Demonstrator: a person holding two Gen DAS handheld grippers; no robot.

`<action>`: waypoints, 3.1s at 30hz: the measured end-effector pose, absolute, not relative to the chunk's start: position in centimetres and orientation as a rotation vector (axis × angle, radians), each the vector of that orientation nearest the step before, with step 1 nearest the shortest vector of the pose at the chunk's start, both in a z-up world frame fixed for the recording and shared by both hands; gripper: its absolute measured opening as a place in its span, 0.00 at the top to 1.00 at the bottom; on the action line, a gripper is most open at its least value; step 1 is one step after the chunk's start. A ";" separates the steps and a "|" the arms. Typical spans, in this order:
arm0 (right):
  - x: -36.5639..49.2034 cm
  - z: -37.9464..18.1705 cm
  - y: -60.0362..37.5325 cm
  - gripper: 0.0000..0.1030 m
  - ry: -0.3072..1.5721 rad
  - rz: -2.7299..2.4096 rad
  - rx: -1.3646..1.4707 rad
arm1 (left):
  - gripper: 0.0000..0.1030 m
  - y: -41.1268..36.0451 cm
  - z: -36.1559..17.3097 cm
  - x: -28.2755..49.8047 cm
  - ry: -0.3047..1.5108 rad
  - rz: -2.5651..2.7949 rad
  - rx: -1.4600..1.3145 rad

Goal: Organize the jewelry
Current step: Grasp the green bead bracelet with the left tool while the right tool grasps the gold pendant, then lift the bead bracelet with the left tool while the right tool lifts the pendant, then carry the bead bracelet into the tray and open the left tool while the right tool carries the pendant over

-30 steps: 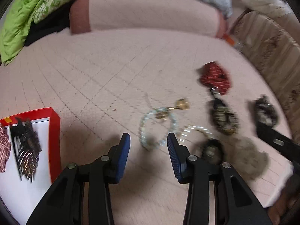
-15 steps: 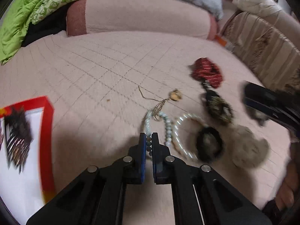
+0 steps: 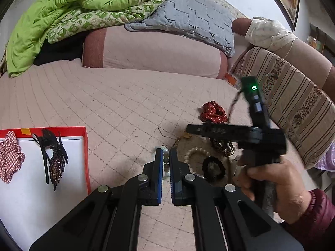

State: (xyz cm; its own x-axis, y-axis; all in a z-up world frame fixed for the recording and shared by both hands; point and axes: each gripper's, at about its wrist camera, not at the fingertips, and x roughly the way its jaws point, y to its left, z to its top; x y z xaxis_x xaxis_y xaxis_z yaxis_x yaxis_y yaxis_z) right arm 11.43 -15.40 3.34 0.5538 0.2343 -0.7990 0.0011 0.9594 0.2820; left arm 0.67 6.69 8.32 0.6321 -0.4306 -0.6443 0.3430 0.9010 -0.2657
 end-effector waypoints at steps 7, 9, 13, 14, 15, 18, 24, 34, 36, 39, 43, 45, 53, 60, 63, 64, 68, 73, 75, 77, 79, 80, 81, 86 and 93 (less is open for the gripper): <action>13.1 1.7 -13.0 0.64 1.014 0.095 0.066 | 0.95 7.3 8.1 1.0 0.761 -0.451 -0.145; 13.0 1.5 -12.2 0.69 1.010 0.081 -0.023 | 0.95 7.4 8.0 1.2 0.764 -0.446 -0.146; 12.6 1.6 -11.1 0.84 0.999 0.088 -0.127 | 0.95 7.2 7.8 1.4 0.771 -0.443 -0.137; 12.5 1.7 -11.0 0.84 0.993 0.086 -0.144 | 0.95 7.3 7.8 1.5 0.772 -0.443 -0.137; 12.3 1.8 -11.1 0.84 0.987 0.085 -0.144 | 0.95 7.3 7.7 1.4 0.772 -0.441 -0.138; 12.1 2.4 -12.0 0.85 0.975 0.096 -0.074 | 0.95 7.5 7.9 1.4 0.765 -0.437 -0.142; 11.1 5.0 -12.5 0.85 0.908 0.126 0.004 | 0.95 7.6 8.0 1.2 0.757 -0.433 -0.142; 9.2 8.1 -11.8 0.85 0.833 0.179 0.050 | 0.95 8.0 9.0 0.4 0.731 -0.415 -0.133; 8.8 8.7 -11.6 0.84 0.826 0.196 0.069 | 0.95 8.2 9.2 0.2 0.726 -0.411 -0.131; 8.1 9.5 -10.9 0.84 0.808 0.215 0.072 | 0.95 8.7 9.7 -0.2 0.717 -0.402 -0.131; 7.1 10.3 -9.4 0.84 0.793 0.258 0.082 | 0.95 9.9 10.7 -0.9 0.697 -0.381 -0.138; 6.6 10.7 -8.3 0.84 0.784 0.283 0.079 | 0.95 10.7 11.1 -1.3 0.688 -0.370 -0.141; 4.3 11.7 -3.2 0.84 0.753 0.384 0.064 | 0.95 15.1 12.1 -3.2 0.663 -0.296 -0.164; 1.2 11.4 2.1 0.84 0.763 0.491 0.046 | 0.95 20.9 12.4 -5.2 0.644 -0.207 -0.218; 0.3 11.0 4.3 0.84 0.778 0.528 0.036 | 0.95 23.5 12.1 -6.0 0.650 -0.170 -0.248; 0.1 10.8 5.0 0.84 0.786 0.540 0.033 | 0.95 24.5 11.9 -6.3 0.653 -0.153 -0.259; -0.4 10.0 7.5 0.84 0.822 0.584 0.025 | 0.95 27.7 11.1 -6.8 0.667 -0.101 -0.307; -0.5 9.0 10.6 0.84 0.851 0.631 -0.008 | 0.95 29.8 9.8 -6.5 0.700 -0.070 -0.338; -0.2 8.7 11.6 0.84 0.864 0.645 -0.008 | 0.95 30.1 9.5 -6.3 0.705 -0.069 -0.349; 0.0 8.5 12.3 0.84 0.877 0.664 -0.003 | 0.95 30.4 9.2 -5.9 0.716 -0.064 -0.349; 0.3 8.3 13.1 0.84 0.884 0.675 -0.008 | 0.95 30.5 8.7 -5.5 0.732 -0.059 -0.348; 0.5 8.1 13.5 0.84 0.888 0.679 -0.013 | 0.95 30.5 8.5 -5.2 0.739 -0.058 -0.348; 0.8 7.9 13.7 0.84 0.895 0.680 -0.013 | 0.95 30.6 8.2 -5.0 0.752 -0.054 -0.349; 2.3 6.4 14.8 0.84 0.936 0.659 -0.022 | 0.95 31.5 7.2 -4.4 0.780 -0.028 -0.374; 4.0 4.8 14.6 0.84 0.969 0.604 -0.059 | 0.95 32.7 6.0 -3.6 0.824 0.022 -0.391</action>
